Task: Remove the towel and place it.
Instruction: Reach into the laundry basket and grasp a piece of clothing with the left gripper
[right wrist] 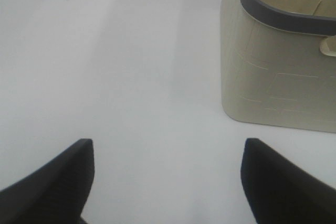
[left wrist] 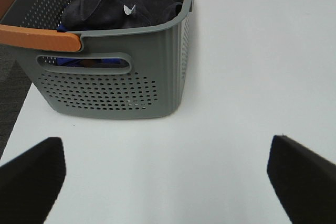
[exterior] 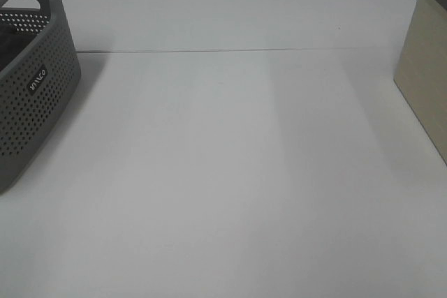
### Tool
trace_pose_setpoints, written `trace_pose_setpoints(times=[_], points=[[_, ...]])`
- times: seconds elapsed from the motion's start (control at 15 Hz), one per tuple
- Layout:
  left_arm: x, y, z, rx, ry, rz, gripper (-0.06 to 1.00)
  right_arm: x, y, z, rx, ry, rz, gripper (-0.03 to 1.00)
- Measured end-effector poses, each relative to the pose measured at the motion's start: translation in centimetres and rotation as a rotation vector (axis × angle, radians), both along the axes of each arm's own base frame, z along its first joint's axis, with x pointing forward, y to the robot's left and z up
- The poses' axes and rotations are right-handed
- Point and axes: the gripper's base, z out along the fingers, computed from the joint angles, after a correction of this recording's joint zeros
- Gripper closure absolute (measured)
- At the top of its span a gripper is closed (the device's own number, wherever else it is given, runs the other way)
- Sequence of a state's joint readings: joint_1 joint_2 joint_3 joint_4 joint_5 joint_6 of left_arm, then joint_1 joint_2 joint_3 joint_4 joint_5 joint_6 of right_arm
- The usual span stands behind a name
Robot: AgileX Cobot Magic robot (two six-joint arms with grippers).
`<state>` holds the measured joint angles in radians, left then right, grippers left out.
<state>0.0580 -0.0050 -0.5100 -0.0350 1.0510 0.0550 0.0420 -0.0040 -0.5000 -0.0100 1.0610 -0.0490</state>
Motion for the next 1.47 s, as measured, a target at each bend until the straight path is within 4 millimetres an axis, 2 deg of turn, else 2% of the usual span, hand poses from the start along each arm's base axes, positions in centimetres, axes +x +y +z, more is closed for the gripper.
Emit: trace_pose_setpoints(times=[1.47], points=[[0.0,0.0,0.0,0.0,0.0,0.0,-0.05,0.0,0.0,0.0,0.0,0.0,0.0,0.22]])
